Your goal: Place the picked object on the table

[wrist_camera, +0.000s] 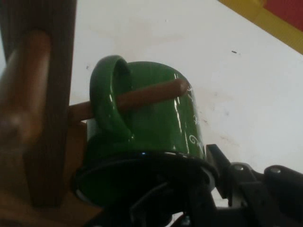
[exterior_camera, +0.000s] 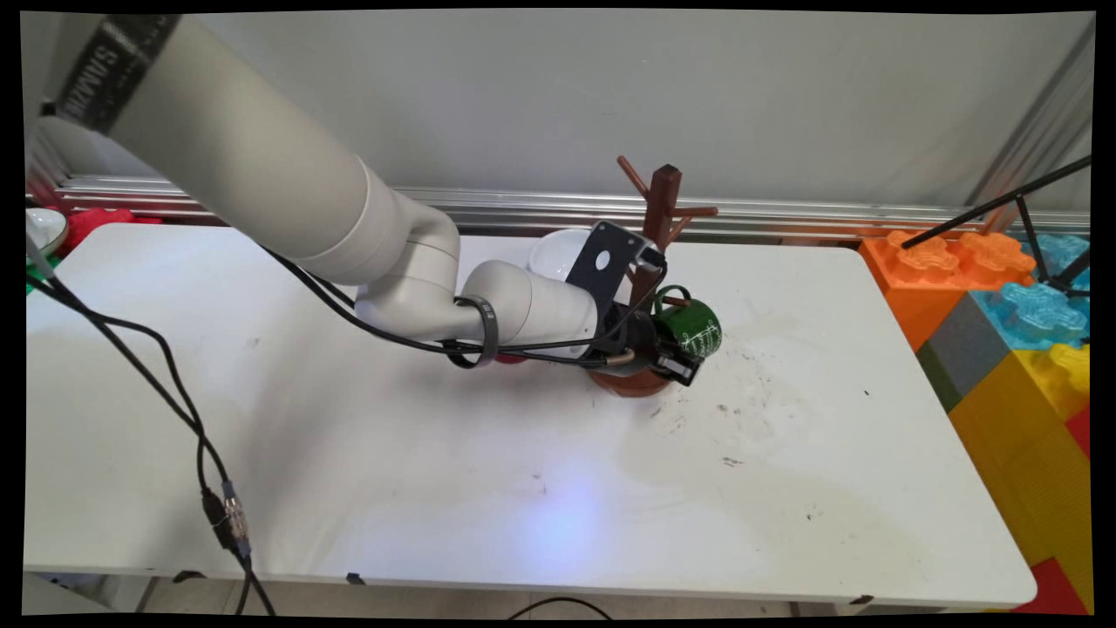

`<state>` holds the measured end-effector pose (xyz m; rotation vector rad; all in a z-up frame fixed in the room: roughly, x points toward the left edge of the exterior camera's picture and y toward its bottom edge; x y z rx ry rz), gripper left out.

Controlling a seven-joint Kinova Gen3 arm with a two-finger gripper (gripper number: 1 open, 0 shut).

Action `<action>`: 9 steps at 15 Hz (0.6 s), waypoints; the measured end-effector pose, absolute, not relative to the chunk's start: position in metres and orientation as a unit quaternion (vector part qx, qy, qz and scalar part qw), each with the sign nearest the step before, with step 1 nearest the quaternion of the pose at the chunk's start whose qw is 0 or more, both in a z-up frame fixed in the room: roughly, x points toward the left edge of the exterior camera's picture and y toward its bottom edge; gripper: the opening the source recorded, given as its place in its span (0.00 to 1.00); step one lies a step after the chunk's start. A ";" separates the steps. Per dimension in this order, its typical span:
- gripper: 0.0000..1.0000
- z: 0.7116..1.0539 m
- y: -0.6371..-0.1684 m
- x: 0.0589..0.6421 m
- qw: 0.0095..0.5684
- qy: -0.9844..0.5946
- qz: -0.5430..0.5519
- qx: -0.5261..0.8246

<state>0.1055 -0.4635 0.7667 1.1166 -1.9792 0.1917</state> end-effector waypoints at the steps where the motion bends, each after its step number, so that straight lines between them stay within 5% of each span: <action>1: 0.00 0.767 -0.463 0.105 0.419 -0.788 0.077 0.445; 9: 0.00 0.782 -0.455 0.099 0.436 -0.783 0.074 0.438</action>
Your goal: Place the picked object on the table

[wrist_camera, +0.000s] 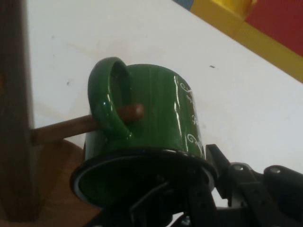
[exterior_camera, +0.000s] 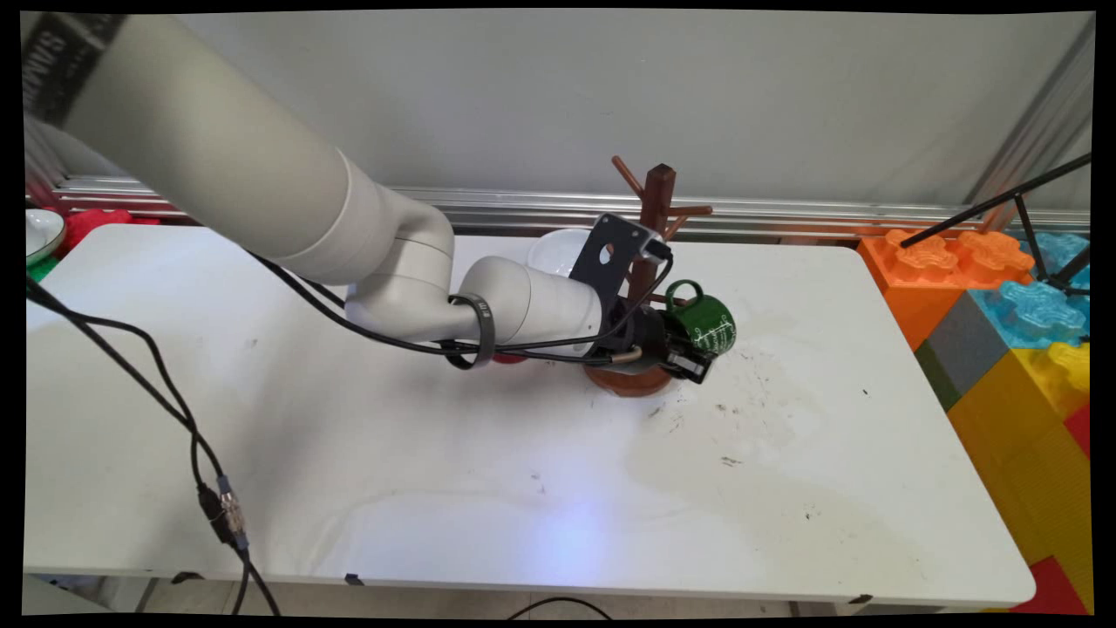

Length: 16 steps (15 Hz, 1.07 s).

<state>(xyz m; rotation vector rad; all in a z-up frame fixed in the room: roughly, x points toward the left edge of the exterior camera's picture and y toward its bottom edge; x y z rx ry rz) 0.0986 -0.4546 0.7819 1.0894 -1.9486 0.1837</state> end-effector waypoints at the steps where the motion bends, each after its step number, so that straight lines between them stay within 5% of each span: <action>1: 0.00 0.785 -0.452 0.098 0.438 -0.783 0.072 0.436; 16: 0.00 0.828 -0.411 0.103 0.440 -0.802 0.058 0.400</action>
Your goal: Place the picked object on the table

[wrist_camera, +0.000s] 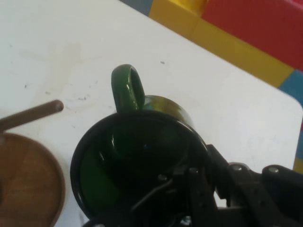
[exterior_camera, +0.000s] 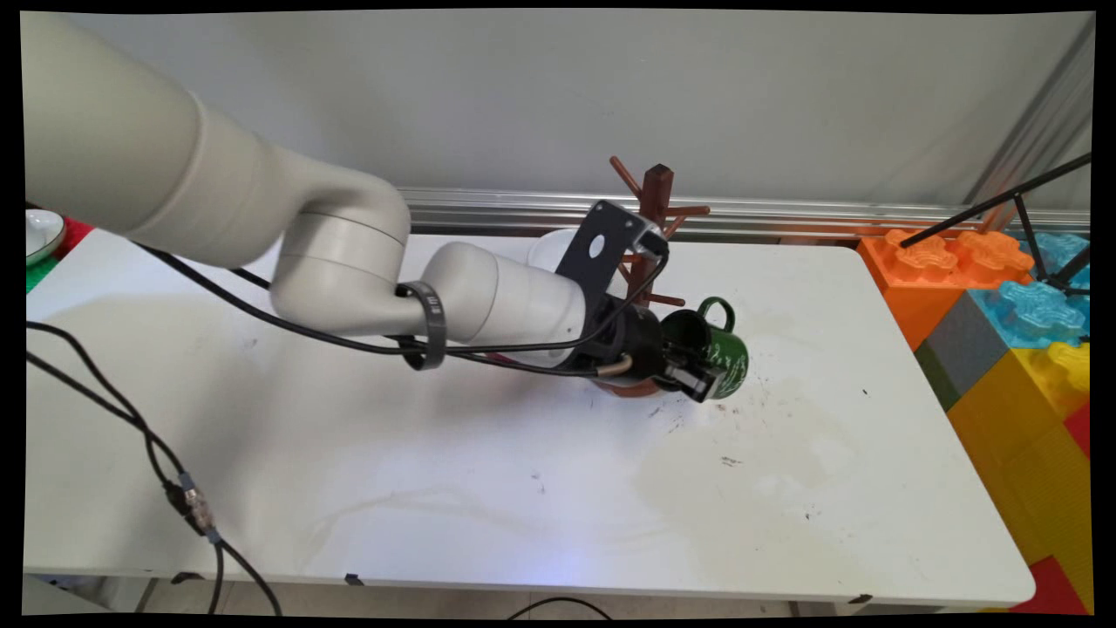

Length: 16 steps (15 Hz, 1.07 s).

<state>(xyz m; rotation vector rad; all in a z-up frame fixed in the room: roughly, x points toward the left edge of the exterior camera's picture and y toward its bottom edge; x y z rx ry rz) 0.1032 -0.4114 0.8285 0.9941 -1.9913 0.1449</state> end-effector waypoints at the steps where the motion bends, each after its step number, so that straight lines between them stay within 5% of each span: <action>1: 0.00 0.832 -0.409 0.106 0.433 -0.808 0.059 0.394; 10: 0.00 0.864 -0.392 0.125 0.416 -0.838 0.072 0.345; 16: 0.00 0.896 -0.346 0.113 0.512 -0.815 -0.059 0.266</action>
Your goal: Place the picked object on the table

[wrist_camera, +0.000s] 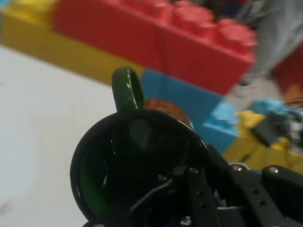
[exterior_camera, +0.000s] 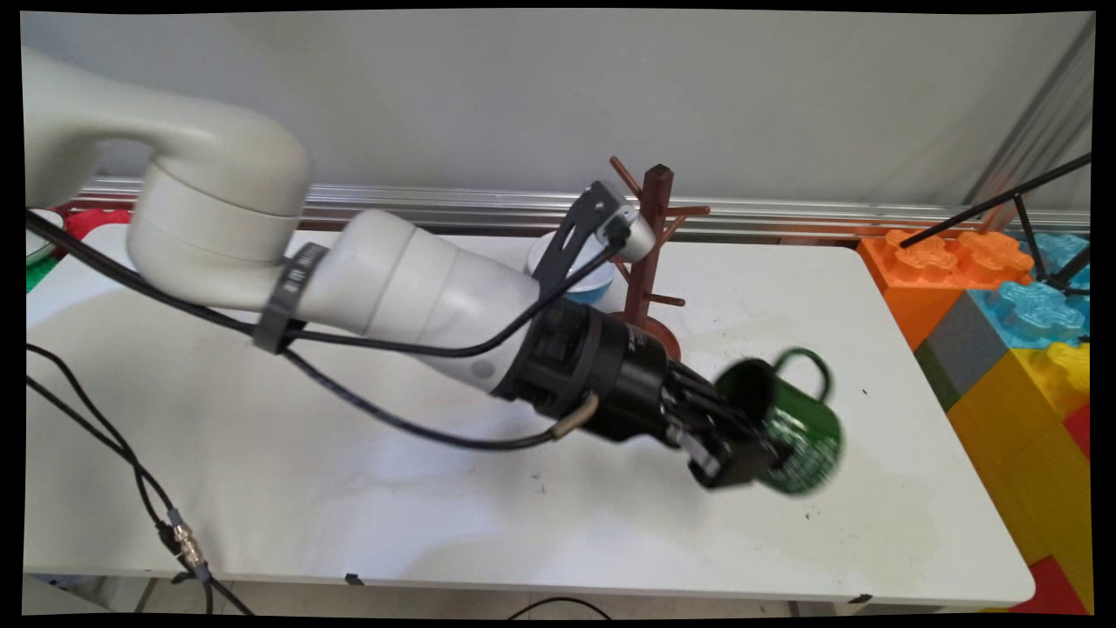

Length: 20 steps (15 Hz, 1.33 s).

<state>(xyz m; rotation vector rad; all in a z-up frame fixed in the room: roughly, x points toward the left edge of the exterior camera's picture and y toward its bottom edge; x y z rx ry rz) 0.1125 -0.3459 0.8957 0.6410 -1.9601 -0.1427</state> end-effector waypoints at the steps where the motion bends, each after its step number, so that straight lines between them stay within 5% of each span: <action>1: 0.00 0.903 -0.337 0.111 0.521 -0.813 -0.077 0.249; 10: 0.00 0.953 -0.295 0.099 0.480 -0.862 -0.053 0.156; 20: 0.00 0.975 -0.344 0.157 0.383 -0.901 0.051 0.199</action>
